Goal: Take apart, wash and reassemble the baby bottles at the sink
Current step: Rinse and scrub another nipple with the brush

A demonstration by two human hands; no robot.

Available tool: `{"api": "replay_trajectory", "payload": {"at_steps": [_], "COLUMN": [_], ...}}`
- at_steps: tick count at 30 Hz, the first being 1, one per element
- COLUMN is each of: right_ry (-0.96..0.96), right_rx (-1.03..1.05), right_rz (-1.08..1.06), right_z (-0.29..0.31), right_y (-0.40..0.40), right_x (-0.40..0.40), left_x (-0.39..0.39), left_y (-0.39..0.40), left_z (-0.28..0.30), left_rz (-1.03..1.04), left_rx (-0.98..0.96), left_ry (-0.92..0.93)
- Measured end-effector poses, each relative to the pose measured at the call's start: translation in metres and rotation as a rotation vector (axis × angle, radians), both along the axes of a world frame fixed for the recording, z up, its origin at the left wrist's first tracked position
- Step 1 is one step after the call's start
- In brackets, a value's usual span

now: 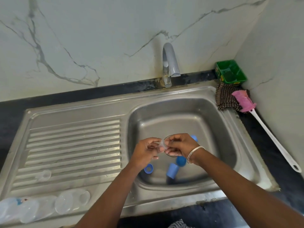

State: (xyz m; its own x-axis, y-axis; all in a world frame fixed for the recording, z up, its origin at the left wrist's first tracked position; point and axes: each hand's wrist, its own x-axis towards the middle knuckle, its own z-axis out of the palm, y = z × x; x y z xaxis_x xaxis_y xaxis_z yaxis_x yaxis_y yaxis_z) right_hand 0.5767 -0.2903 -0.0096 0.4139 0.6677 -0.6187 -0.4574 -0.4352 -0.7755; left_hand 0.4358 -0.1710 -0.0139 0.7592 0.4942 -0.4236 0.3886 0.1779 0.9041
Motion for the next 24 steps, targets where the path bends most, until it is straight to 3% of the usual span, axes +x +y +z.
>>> {"api": "replay_trajectory", "payload": {"at_steps": [6, 8, 14, 21, 24], "right_ry": [-0.297, -0.300, -0.336, -0.812, -0.919], "right_rx": [-0.100, -0.093, -0.093, -0.061, -0.037], "right_rz": [-0.022, -0.031, -0.110, -0.201, -0.171], "right_z": [0.002, 0.006, 0.016, 0.051, 0.064], "right_y": [0.009, 0.011, 0.033, 0.084, 0.104], "right_x": [0.001, 0.007, 0.053, 0.127, 0.148], "left_x": [0.012, 0.020, 0.059, 0.113, 0.130], "left_y": [-0.002, 0.001, 0.014, 0.028, 0.032], "left_z": [0.001, -0.001, -0.005, -0.001, 0.003], "left_rz": [-0.121, -0.095, 0.148, 0.272, 0.315], "left_rx": [0.274, 0.322, 0.245, 0.158, 0.149], "left_ry": [-0.028, -0.037, -0.058, -0.156, -0.194]}}
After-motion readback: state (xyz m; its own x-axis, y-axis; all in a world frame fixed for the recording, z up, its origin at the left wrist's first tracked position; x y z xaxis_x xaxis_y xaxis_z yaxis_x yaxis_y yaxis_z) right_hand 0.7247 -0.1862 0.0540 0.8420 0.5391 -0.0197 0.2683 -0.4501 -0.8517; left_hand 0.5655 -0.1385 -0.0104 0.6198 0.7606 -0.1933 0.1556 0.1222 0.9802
